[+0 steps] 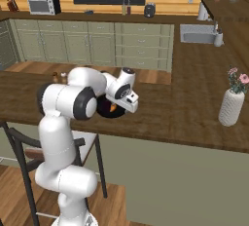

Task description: Pick the chicken drumstick and eggplant from their plates and place them in the bowl. Then put the bowl in the fridge.

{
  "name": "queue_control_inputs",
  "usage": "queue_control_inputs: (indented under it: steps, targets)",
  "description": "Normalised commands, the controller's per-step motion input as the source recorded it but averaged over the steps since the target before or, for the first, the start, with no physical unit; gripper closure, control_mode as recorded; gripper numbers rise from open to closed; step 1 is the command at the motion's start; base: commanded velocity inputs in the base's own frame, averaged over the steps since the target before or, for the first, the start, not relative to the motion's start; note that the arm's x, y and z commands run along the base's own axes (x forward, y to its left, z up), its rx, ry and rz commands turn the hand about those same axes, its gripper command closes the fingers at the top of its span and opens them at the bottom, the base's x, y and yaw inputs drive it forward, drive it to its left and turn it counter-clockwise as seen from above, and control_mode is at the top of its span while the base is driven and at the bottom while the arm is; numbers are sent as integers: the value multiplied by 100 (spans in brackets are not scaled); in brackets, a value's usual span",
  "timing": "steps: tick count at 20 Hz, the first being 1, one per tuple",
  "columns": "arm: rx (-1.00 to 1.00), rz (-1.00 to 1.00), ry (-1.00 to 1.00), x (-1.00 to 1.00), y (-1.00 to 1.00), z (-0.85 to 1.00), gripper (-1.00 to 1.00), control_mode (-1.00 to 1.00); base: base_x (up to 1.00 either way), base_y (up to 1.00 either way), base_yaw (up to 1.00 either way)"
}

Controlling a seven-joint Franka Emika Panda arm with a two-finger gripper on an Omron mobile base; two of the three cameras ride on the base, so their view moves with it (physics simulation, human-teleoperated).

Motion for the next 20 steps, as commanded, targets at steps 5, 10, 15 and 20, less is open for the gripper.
queue_control_inputs:
  steps: [5, 10, 15, 20]
  targets:
    - [0, 0, -3, 30, 0, -29, -100, -100, 0, 0, 0]
    - [0, -3, 0, 8, 0, -31, -100, -100, 0, 0, 0]
    - [0, -10, 0, 0, 0, -26, -100, -100, 0, 0, 0]
    - [0, -7, -1, 5, 0, -16, -100, -100, 0, 0, 0]
